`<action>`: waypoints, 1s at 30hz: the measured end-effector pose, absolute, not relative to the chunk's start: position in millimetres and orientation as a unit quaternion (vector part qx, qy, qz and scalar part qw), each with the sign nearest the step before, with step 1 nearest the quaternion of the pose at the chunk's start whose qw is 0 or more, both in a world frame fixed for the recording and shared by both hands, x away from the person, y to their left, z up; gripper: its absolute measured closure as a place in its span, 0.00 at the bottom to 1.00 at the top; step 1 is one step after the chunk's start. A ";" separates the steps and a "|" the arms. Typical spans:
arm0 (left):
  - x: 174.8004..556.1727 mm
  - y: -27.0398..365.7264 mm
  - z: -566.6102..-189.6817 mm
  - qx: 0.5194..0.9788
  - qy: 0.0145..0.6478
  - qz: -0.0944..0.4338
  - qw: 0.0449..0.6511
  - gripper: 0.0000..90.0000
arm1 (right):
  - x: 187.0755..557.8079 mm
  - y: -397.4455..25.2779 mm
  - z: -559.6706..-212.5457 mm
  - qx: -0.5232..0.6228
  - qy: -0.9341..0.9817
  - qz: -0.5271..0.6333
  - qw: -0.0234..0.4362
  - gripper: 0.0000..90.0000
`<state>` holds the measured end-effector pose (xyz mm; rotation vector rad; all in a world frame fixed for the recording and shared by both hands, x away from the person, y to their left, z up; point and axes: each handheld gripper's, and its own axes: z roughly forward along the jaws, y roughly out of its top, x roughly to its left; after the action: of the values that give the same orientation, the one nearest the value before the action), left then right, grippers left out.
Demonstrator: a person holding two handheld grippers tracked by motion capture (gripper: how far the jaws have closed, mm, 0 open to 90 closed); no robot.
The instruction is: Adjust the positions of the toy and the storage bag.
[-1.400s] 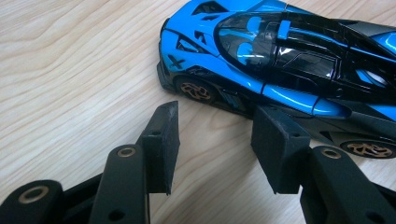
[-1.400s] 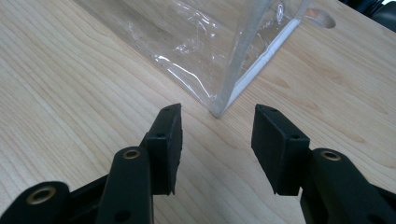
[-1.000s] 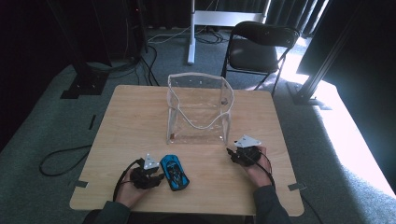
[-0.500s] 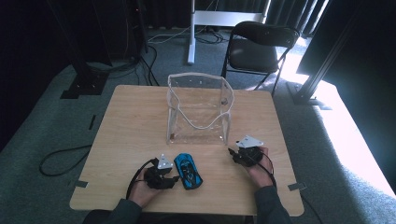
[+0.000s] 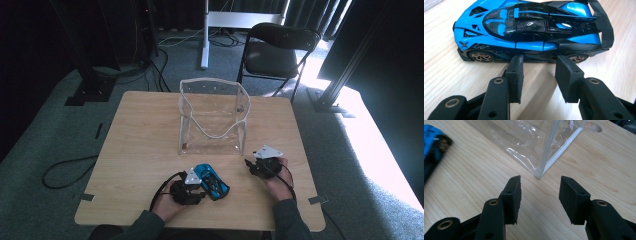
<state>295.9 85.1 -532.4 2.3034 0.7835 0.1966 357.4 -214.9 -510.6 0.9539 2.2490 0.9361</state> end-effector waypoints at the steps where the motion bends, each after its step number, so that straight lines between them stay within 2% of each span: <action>1: 297.9 81.1 -532.6 0.885 0.305 0.073 0.345 0.66 | 357.2 -215.2 -510.4 0.352 0.830 0.346 0.259 0.58; 8: 289.1 71.9 -530.7 0.886 0.299 0.059 0.349 0.69 | 355.7 -219.1 -509.6 0.354 0.828 0.348 0.261 0.57; 12: 283.4 68.7 -531.1 0.897 0.262 0.062 0.351 0.69 | 355.3 -222.7 -510.2 0.358 0.826 0.349 0.260 0.57; 22: 298.9 41.2 -537.7 0.897 0.228 0.037 0.377 0.70 | 355.6 -221.0 -511.5 0.352 0.832 0.344 0.254 0.58; 30: 311.8 10.1 -540.4 0.889 0.231 0.027 0.393 0.70 | 353.3 -223.7 -508.8 0.339 0.836 0.356 0.242 0.57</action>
<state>311.8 10.1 -540.4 2.2571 0.5859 0.0687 353.3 -223.7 -508.8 0.9273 2.2871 0.9744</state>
